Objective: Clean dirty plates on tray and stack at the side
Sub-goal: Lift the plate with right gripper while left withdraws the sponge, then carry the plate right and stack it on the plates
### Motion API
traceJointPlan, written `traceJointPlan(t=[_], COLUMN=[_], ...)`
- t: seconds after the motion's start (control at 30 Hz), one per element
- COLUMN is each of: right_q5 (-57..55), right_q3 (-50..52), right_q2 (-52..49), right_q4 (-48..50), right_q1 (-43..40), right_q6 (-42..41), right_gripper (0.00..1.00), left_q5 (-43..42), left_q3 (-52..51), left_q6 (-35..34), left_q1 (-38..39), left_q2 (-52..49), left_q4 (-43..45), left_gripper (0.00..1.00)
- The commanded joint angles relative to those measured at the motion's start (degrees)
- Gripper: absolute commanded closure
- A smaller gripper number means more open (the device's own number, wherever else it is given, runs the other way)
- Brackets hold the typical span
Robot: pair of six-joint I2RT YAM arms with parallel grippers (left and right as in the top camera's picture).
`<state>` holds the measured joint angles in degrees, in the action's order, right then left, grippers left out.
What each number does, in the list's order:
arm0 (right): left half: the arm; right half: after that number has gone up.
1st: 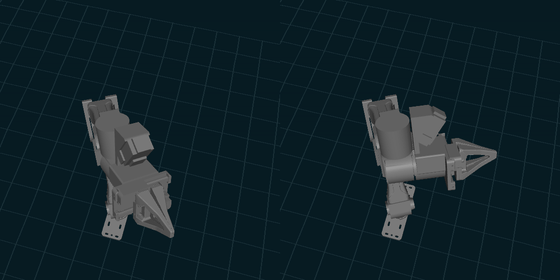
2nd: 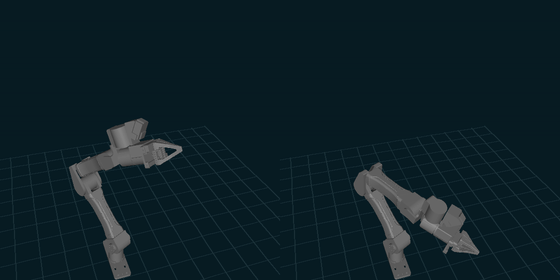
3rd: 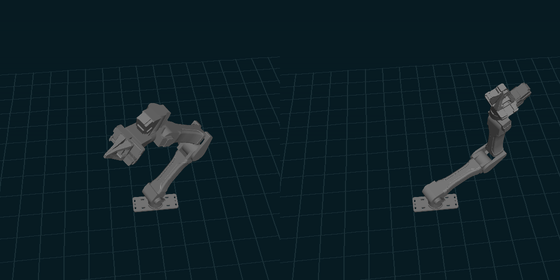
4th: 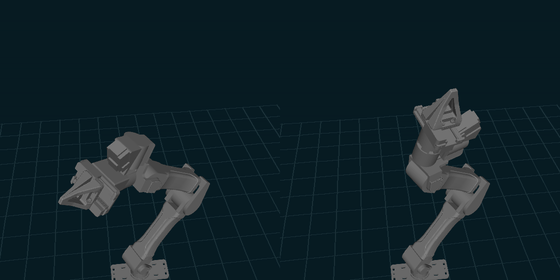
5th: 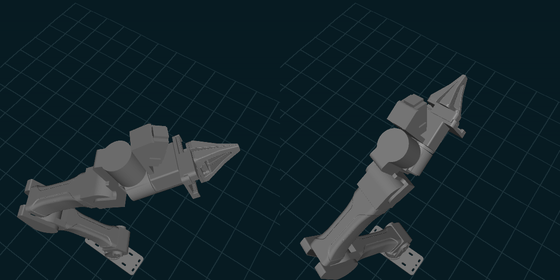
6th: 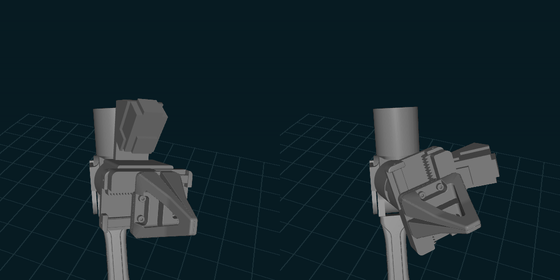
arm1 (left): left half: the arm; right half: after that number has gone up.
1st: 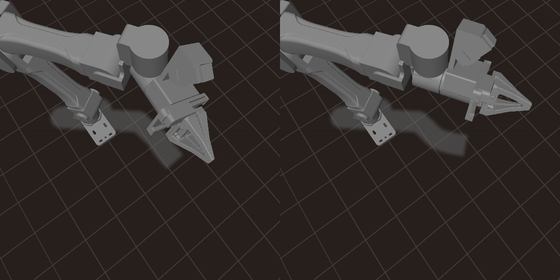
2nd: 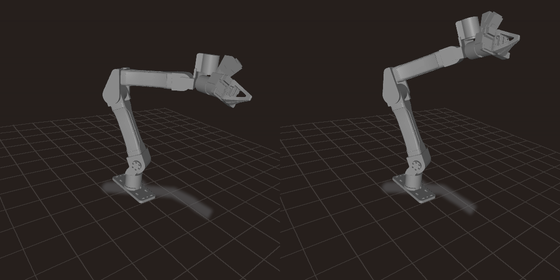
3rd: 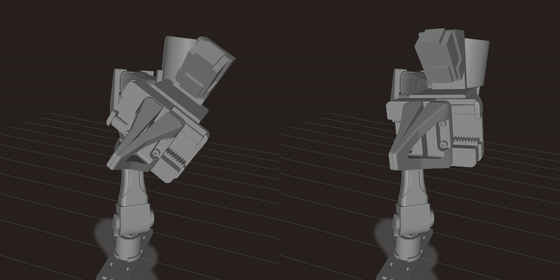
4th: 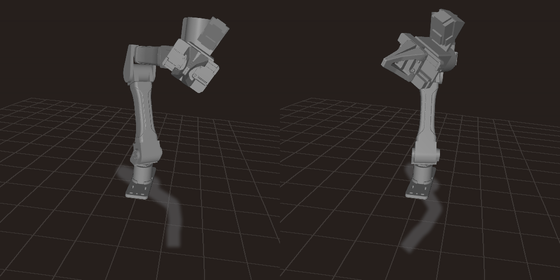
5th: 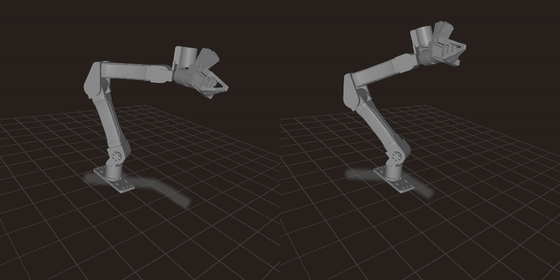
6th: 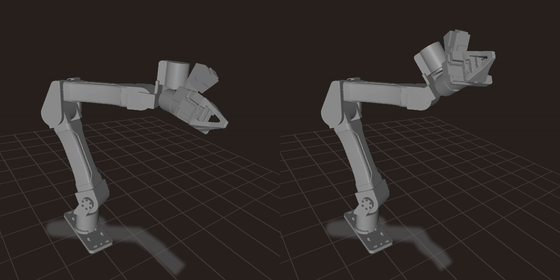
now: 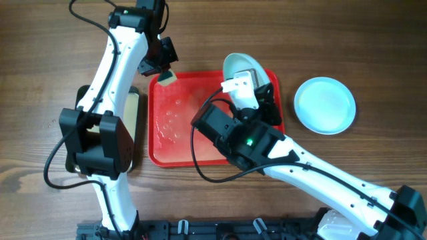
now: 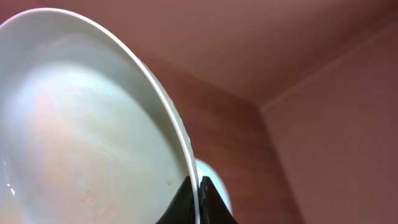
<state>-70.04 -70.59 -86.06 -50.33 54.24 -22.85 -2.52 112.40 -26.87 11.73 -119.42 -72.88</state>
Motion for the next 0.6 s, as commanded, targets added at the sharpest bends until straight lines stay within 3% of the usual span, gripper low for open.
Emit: traceJointPlan(t=[0.0,0.1,0.2,0.37,0.57], right_q5=[25.24,41.55,55.54,78.82,81.48], right_q3=[-0.22,-0.22,-0.22,-0.22,-0.15], right_q2=[1.38,1.18,1.2,1.2,1.16], right_q4=[0.39,0.98,3.56,4.52,0.48], right_q1=[-1.42,-5.22,-12.48,-33.4,-55.69], right_q6=[-6.08,-7.08,-2.6,2.58,4.83], right_gripper=[0.96,0.96,0.96,0.96,0.96], left_q5=[-0.7,-0.7,-0.68,-0.68,-0.68], left_q3=[-0.07,-0.07,-0.07,-0.07,-0.07], left_q6=[0.72,0.72,0.72,0.74,0.74], left_q1=[0.15,0.15,0.15,0.15,0.44], left_q2=[0.57,0.57,0.57,0.57,0.57], left_q4=[0.22,0.22,0.22,0.22,0.76], left_gripper=[0.96,0.96,0.96,0.96,0.96])
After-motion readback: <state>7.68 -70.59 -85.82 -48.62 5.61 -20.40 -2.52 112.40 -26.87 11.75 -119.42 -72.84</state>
